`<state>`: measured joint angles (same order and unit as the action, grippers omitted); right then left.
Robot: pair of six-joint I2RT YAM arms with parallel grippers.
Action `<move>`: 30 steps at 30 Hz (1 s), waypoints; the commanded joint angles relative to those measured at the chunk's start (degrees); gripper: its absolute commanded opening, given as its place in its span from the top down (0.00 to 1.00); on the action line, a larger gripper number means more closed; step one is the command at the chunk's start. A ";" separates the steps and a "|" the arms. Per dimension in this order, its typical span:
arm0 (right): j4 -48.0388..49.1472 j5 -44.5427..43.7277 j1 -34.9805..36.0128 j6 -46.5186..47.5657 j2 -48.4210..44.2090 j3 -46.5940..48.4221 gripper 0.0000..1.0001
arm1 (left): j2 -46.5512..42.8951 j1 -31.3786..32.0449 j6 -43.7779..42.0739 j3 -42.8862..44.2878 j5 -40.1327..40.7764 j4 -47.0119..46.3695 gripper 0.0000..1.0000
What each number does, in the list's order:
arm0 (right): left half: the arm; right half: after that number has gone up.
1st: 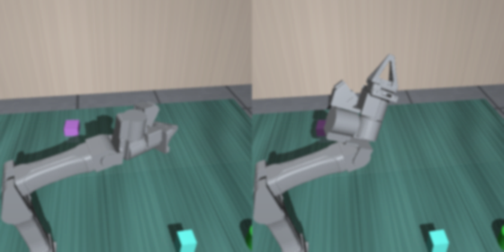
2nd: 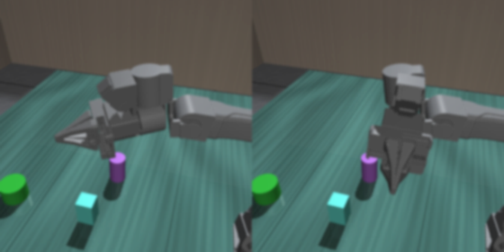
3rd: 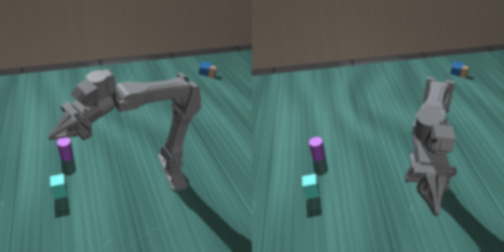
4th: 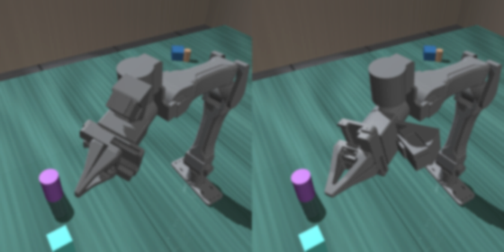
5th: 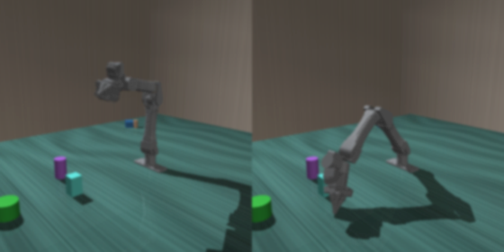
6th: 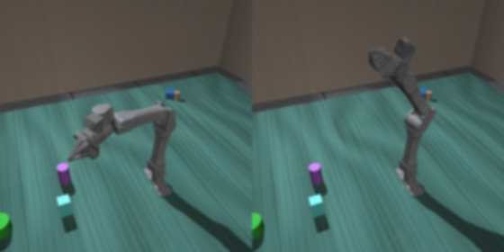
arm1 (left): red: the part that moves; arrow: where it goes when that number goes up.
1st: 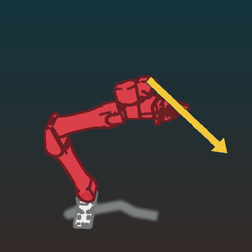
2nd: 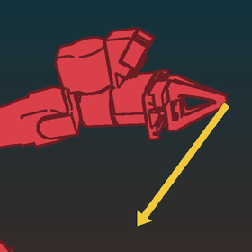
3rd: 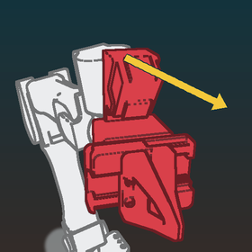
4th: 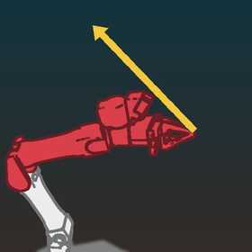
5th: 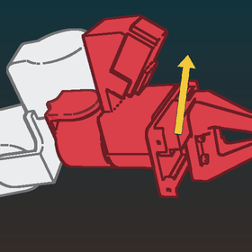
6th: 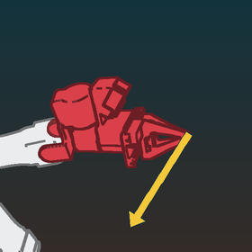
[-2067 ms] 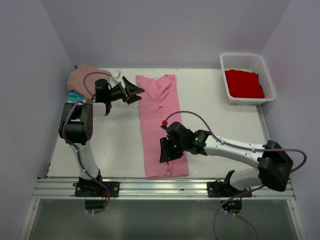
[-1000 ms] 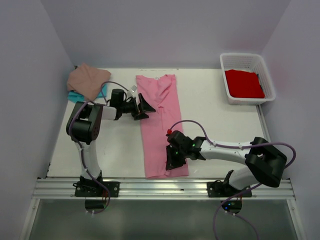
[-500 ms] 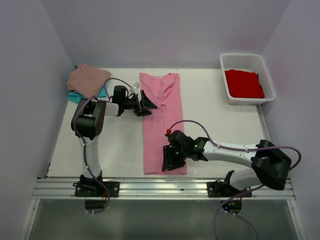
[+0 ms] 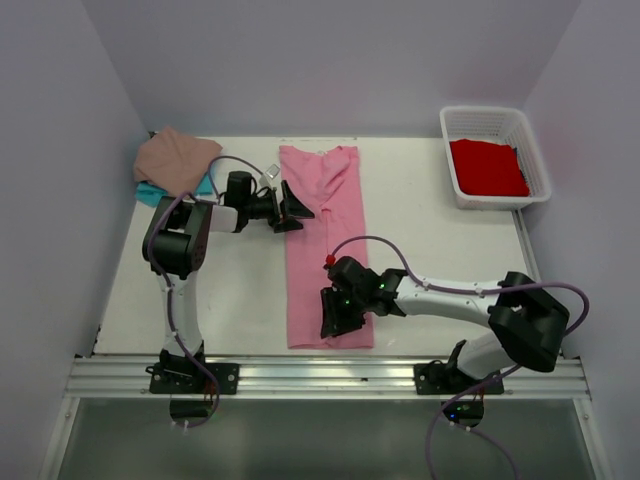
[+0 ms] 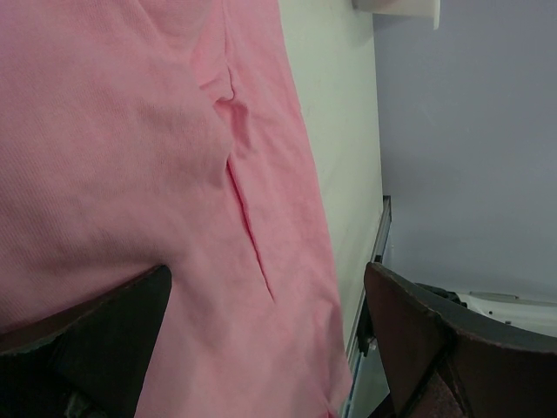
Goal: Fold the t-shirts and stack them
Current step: Grab the bottom of the folded rectangular tshirt with both arms
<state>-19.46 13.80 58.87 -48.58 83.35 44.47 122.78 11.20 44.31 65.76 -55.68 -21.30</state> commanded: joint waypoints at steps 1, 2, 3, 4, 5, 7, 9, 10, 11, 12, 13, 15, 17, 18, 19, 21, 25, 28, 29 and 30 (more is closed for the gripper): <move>-2.33 -2.98 0.37 1.38 0.32 2.11 0.62 | 3.52 -0.13 -5.03 -2.30 6.73 4.95 0.00; -3.46 -3.86 0.37 1.81 -0.20 2.46 0.62 | 3.52 -0.13 -4.94 -2.39 6.73 5.04 0.00; -5.74 -4.83 0.37 1.91 -0.47 2.73 0.62 | 3.52 -0.13 -5.03 -2.39 6.81 4.95 0.00; -7.15 -7.71 0.37 2.17 -1.08 3.43 0.62 | 3.60 -0.13 -4.85 -2.47 6.81 4.95 0.00; -8.99 -9.48 0.37 2.34 -1.61 3.95 0.62 | 3.69 -0.13 -4.85 -2.56 6.55 4.78 0.00; -12.17 -11.94 0.37 3.05 -3.19 4.84 0.62 | 3.78 -0.13 -4.85 -2.74 6.55 4.69 0.00; -12.79 -12.05 0.37 3.22 -3.72 4.84 0.61 | 3.96 -0.13 -4.68 -2.74 6.55 4.51 0.00; -12.62 -11.70 0.37 3.31 -3.55 4.66 0.61 | 3.96 -0.13 -4.59 -2.74 6.55 4.43 0.00; -12.27 -11.17 0.37 3.23 -3.29 4.58 0.61 | 3.96 -0.13 -4.59 -2.74 6.46 4.42 0.00; -11.66 -10.99 0.37 3.23 -2.94 4.40 0.61 | 3.96 -0.13 -4.41 -2.74 6.46 4.42 0.00; -11.21 -10.82 0.45 3.05 -2.15 4.14 0.61 | 3.87 -0.13 -4.41 -2.83 6.46 4.34 0.00; -9.90 -10.29 0.37 2.96 -1.62 3.87 0.61 | 3.78 -0.13 -4.50 -2.91 6.37 4.42 0.00; -9.11 -9.85 0.37 2.87 -1.00 3.61 0.62 | 3.69 -0.04 -4.85 -2.91 6.29 4.77 0.00; -8.84 -9.85 0.37 2.87 -0.74 3.70 0.63 | 3.69 -0.13 -4.94 -2.91 6.37 5.04 0.00; -8.58 -9.67 0.37 2.79 -0.56 3.70 0.63 | 3.69 -0.13 -5.03 -2.91 6.37 5.13 0.00; -8.22 -9.58 0.37 2.70 -0.38 3.87 0.64 | 3.69 -0.22 -5.03 -2.91 6.46 5.13 0.00; -6.99 -8.80 0.37 2.35 0.14 3.96 0.66 | 3.69 -0.22 -5.03 -2.91 6.46 5.04 0.00; -5.50 -7.57 0.37 2.00 0.85 3.96 0.67 | 3.69 -0.22 -5.12 -3.00 6.55 5.13 0.00; -4.71 -7.21 0.37 1.91 1.02 3.96 0.67 | 3.69 -0.22 -5.12 -3.00 6.46 5.13 0.00; -4.36 -6.78 0.37 1.73 1.02 3.87 0.67 | 3.69 -0.22 -5.20 -3.09 6.55 5.21 0.00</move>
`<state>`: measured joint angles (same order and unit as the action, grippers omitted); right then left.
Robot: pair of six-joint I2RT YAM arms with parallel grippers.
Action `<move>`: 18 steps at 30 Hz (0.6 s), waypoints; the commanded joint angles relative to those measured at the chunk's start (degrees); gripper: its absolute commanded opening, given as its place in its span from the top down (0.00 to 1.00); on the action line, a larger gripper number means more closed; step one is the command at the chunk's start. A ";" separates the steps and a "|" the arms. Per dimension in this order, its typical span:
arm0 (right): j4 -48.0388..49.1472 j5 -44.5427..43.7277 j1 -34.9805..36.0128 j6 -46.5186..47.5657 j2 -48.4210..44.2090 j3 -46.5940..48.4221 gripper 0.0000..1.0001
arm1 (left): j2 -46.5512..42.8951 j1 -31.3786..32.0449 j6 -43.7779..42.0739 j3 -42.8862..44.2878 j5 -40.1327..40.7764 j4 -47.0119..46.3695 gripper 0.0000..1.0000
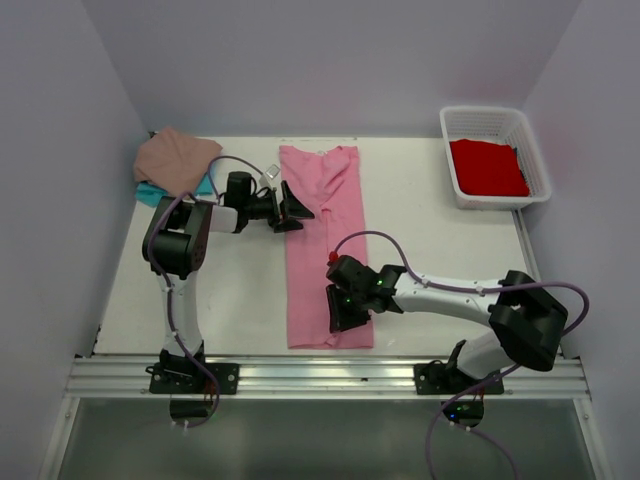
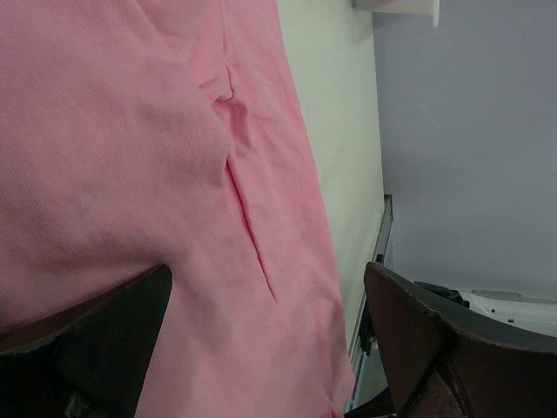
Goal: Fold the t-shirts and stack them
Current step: Grab the bottom of the folded rectangular tshirt with both arms
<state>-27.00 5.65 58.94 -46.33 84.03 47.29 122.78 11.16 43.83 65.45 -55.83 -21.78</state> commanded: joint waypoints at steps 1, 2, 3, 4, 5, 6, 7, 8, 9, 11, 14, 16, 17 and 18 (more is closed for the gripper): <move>3.97 2.08 0.30 -0.61 0.26 1.05 0.67 | 3.69 -0.17 -4.72 -2.78 6.70 5.61 0.00; 4.32 2.35 0.30 -0.69 0.26 0.97 0.67 | 3.69 -0.17 -4.72 -2.78 6.70 5.61 0.00; 4.68 2.70 0.30 -0.87 0.17 0.96 0.68 | 3.87 -0.17 -4.72 -2.78 6.70 5.61 0.00; 4.94 3.22 0.30 -0.78 0.08 1.05 0.68 | 3.96 -0.17 -4.72 -2.78 6.70 5.70 0.00; 5.20 3.49 0.30 -0.87 0.17 1.05 0.69 | 3.96 -0.17 -4.72 -2.78 6.62 5.61 0.00; 5.38 3.66 0.30 -0.96 0.26 1.05 0.69 | 3.96 -0.17 -4.72 -2.78 6.61 5.61 0.00; 5.47 3.75 0.30 -1.05 0.43 1.05 0.70 | 4.13 -0.17 -4.72 -2.87 6.61 5.61 0.00; 5.73 4.10 0.30 -1.05 0.61 0.97 0.71 | 4.05 -0.17 -4.72 -2.87 6.61 5.61 0.00; 5.91 4.28 0.30 -1.13 0.70 0.88 0.72 | 4.13 -0.17 -4.81 -2.87 6.61 5.61 0.00; 6.17 4.72 0.30 -1.31 0.79 0.53 0.73 | 4.22 -0.17 -4.81 -2.79 6.61 5.61 0.00; 6.26 4.90 0.30 -1.40 0.61 0.09 0.75 | 4.31 -0.17 -4.81 -2.78 6.53 5.61 0.00; 6.17 5.07 0.30 -1.49 0.78 -0.18 0.75 | 4.48 -0.26 -4.72 -2.78 6.44 5.52 0.00; 6.26 5.16 0.30 -1.57 0.79 -0.53 0.75 | 4.57 -0.26 -4.72 -2.78 6.35 5.52 0.00; 6.35 5.33 0.30 -1.66 0.79 -0.70 0.75 | 4.66 -0.26 -4.72 -2.87 6.35 5.52 0.00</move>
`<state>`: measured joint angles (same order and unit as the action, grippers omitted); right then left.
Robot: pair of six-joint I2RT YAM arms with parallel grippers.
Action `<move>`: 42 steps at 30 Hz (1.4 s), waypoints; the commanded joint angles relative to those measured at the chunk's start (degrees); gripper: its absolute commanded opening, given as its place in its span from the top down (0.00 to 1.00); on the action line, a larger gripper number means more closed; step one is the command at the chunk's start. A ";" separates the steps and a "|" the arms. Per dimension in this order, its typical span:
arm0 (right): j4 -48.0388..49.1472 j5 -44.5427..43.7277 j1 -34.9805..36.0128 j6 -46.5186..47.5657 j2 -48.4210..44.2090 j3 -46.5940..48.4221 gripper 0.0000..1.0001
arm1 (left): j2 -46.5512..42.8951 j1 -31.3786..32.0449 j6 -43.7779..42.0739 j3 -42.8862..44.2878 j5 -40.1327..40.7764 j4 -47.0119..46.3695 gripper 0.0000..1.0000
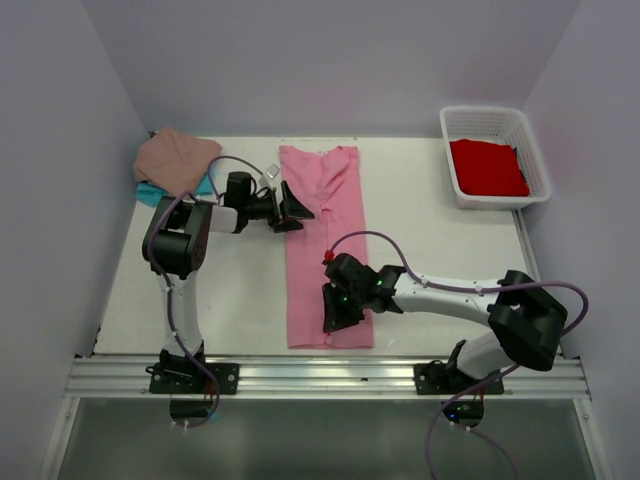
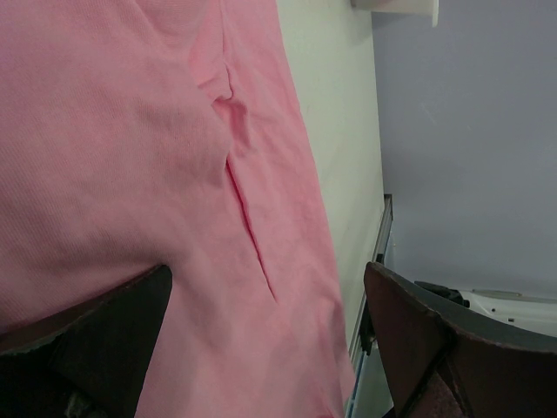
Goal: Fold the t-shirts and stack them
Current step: Grab the bottom of the folded rectangular tshirt with both arms
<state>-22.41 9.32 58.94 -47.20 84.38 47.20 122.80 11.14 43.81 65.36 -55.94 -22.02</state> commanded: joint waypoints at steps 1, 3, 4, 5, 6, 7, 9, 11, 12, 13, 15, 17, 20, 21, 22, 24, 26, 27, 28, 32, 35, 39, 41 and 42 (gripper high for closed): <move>2.02 1.84 0.30 -0.96 0.61 -0.71 0.75 | 4.73 -0.24 -4.70 -2.79 6.46 5.76 0.00; 1.94 2.37 0.30 -1.05 0.70 -0.88 0.76 | 4.81 -0.15 -4.79 -2.87 6.37 5.67 0.00; 1.59 2.45 0.30 -1.05 0.26 -0.71 0.76 | 4.73 -0.24 -4.79 -2.96 6.37 5.59 0.00; 1.50 2.46 0.30 -1.05 -0.09 -0.79 0.76 | 4.90 -0.24 -4.70 -2.96 6.29 5.50 0.00; 1.50 2.54 0.39 -1.05 -0.44 -0.71 0.76 | 4.99 -0.24 -4.70 -2.96 6.20 5.50 0.00; 1.15 2.63 0.39 -1.05 -0.88 -0.62 0.76 | 5.08 -0.32 -4.53 -2.96 6.20 5.41 0.00; 0.97 2.98 0.48 -0.96 -1.50 -0.27 0.76 | 5.16 -0.41 -4.44 -3.05 5.93 5.15 0.00; 1.06 2.98 0.65 -0.96 -1.24 -0.18 0.76 | 5.08 -0.41 -4.35 -3.14 5.93 4.88 0.00; 1.06 3.07 0.74 -1.05 -0.97 -0.27 0.75 | 5.08 -0.50 -4.26 -3.22 5.85 4.80 0.00; 1.75 3.33 0.74 -1.23 -0.36 -0.61 0.75 | 5.08 -0.50 -4.09 -3.40 5.85 4.62 0.00; 3.33 3.68 0.83 -1.40 0.61 -0.88 0.75 | 5.17 -0.50 -4.17 -3.58 5.67 4.53 0.00; 4.39 4.13 0.92 -1.58 2.53 -1.23 0.74 | 5.16 -0.59 -4.17 -3.84 5.67 4.36 0.00; 6.68 4.56 1.09 -1.67 5.09 -1.23 0.73 | 5.43 -0.68 -4.09 -4.01 5.49 4.00 0.00; 7.55 4.65 1.27 -1.67 6.92 -1.15 0.74 | 5.52 -0.68 -4.09 -4.10 5.49 4.00 0.00; 7.82 4.83 1.27 -1.67 7.72 -0.71 0.73 | 5.52 -0.68 -4.09 -4.10 5.41 4.00 0.00; 8.17 5.00 1.53 -1.76 9.04 -0.44 0.73 | 5.43 -0.77 -4.17 -4.19 5.32 4.09 0.00; 8.09 4.66 1.71 -1.76 9.05 -0.27 0.73 | 5.25 -0.94 -4.17 -4.28 5.23 4.00 0.00; 7.65 4.48 1.79 -1.67 8.96 -0.18 0.73 | 5.34 -1.11 -4.17 -4.28 5.32 4.00 0.00; 7.30 4.30 1.80 -1.32 8.53 0.00 0.72 | 5.34 -1.12 -4.17 -4.28 5.32 3.92 0.00; 5.63 3.25 1.80 -0.96 7.38 0.43 0.69 | 5.52 -1.12 -3.82 -4.28 5.23 3.65 0.00; 3.96 2.81 1.80 -0.79 6.24 1.23 0.66 | 5.60 -1.12 -3.73 -4.37 5.14 3.48 0.00; 2.12 1.41 1.80 -0.18 4.92 3.15 0.64 | 5.52 -1.12 -3.73 -4.45 5.14 3.48 0.00; 0.71 0.88 1.80 0.18 4.83 3.86 0.62 | 5.34 -1.12 -3.73 -4.54 5.06 3.39 0.00; 0.27 0.70 1.80 0.44 4.74 4.47 0.62 | 5.34 -1.12 -3.73 -4.54 5.05 3.39 0.00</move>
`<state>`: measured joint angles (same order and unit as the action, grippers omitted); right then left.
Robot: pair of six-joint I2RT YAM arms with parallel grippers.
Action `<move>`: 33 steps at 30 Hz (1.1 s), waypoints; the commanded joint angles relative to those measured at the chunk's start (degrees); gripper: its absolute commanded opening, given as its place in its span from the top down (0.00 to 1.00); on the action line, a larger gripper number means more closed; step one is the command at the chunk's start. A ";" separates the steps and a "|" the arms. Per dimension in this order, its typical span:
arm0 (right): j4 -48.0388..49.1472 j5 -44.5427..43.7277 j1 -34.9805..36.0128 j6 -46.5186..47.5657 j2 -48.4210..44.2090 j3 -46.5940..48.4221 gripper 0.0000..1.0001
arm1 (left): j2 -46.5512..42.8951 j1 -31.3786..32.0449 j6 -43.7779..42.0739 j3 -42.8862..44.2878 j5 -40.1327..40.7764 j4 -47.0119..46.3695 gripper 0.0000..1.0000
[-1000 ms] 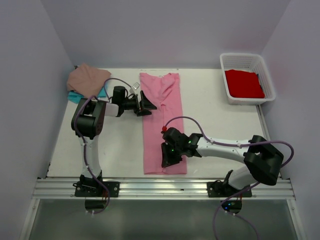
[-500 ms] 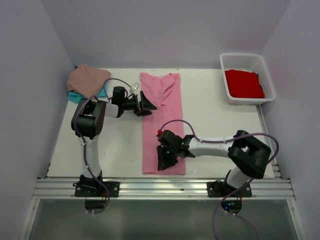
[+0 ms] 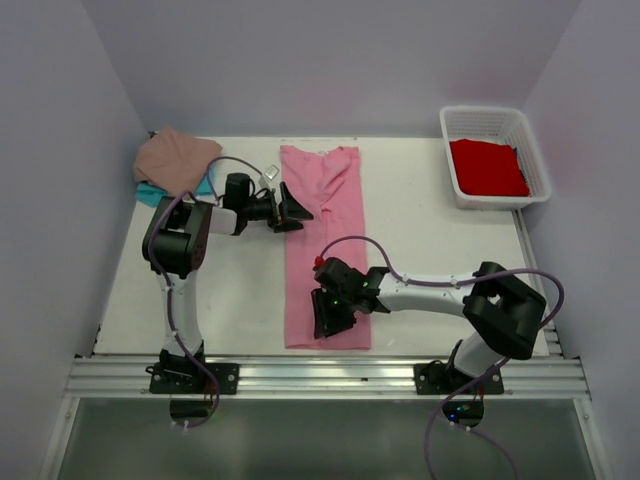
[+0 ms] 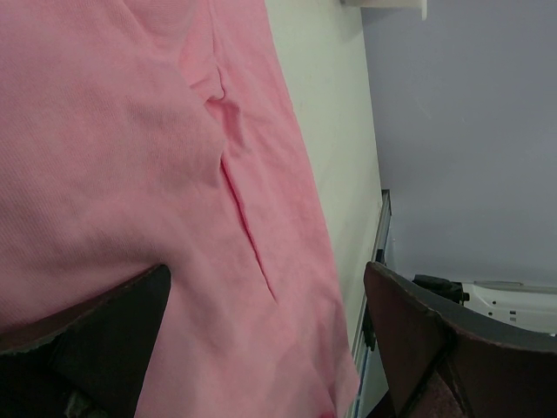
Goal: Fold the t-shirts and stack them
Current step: Grab the bottom of the folded rectangular tshirt with both arms
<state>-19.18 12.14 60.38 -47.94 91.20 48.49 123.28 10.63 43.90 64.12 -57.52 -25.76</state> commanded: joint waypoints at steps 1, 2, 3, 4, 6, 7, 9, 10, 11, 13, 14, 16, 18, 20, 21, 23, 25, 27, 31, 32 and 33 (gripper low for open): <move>-3.23 -2.64 0.35 1.27 -2.25 3.54 0.62 | 4.86 -0.61 -3.82 -3.30 6.63 7.13 0.00; -4.02 -2.91 0.35 1.45 -2.43 3.80 0.61 | 4.86 -0.61 -3.82 -3.30 6.63 7.13 0.00; -4.37 -3.26 0.35 1.71 -2.60 4.41 0.61 | 4.86 -0.61 -3.82 -3.30 6.63 7.13 0.00; -4.64 -3.70 0.35 1.89 -2.60 4.86 0.61 | 4.86 -0.61 -3.82 -3.30 6.54 7.04 0.00; -5.43 -4.14 0.35 2.32 -1.99 5.73 0.61 | 4.86 -0.61 -3.65 -3.30 6.45 7.04 0.00; -5.60 -4.49 0.35 2.33 -1.73 6.00 0.61 | 4.86 -0.61 -3.65 -3.30 6.54 6.95 0.00; -5.78 -4.32 0.35 2.50 -0.68 6.53 0.64 | 4.86 -0.61 -3.65 -3.38 6.45 7.04 0.00; -5.69 -4.15 0.35 2.42 -0.50 6.62 0.64 | 4.77 -0.61 -3.73 -3.38 6.37 7.04 0.00; -5.35 -3.97 0.35 2.33 -0.23 6.62 0.67 | 4.69 -0.61 -3.73 -3.38 6.45 7.04 0.00; -5.17 -3.88 0.35 2.15 0.03 6.62 0.71 | 4.68 -0.61 -3.73 -3.38 6.28 6.95 0.00; -5.34 -3.79 0.35 2.24 0.12 6.62 0.71 | 4.68 -0.61 -3.73 -3.38 6.36 6.95 0.00; -5.43 -3.70 0.35 2.15 0.03 6.53 0.70 | 4.86 -0.61 -3.82 -3.38 6.19 6.95 0.00; -5.69 -3.44 0.35 2.07 0.03 6.36 0.66 | 4.95 -0.61 -3.82 -3.38 6.28 6.95 0.00; -5.87 -3.27 0.35 1.89 -0.14 6.18 0.63 | 5.04 -0.61 -3.73 -3.38 6.28 6.77 0.00; -5.96 -3.09 0.35 1.89 -0.23 6.18 0.62 | 5.04 -0.61 -3.73 -3.38 6.28 6.86 0.00; -6.39 -2.83 0.35 1.89 -0.14 6.09 0.60 | 5.04 -0.61 -3.73 -3.38 6.19 6.69 0.00; -6.57 -3.09 0.44 1.80 0.03 6.09 0.61 | 5.12 -0.61 -3.65 -3.38 6.19 6.69 0.00; -6.57 -3.44 0.44 1.45 0.47 5.83 0.63 | 5.12 -0.61 -3.65 -3.47 6.19 6.60 0.00; -5.87 -3.61 0.44 0.83 1.52 5.56 0.65 | 5.13 -0.61 -3.65 -3.74 6.01 6.42 0.00; -5.96 -3.70 0.44 0.66 2.22 5.56 0.64 | 5.21 -0.61 -3.65 -3.91 5.93 6.25 0.00; -6.04 -3.70 0.44 0.57 2.58 5.65 0.64 | 5.21 -0.70 -3.65 -3.91 5.84 6.25 0.00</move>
<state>-24.86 9.54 60.45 -46.54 92.58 53.25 123.31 10.61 43.92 63.83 -57.84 -26.57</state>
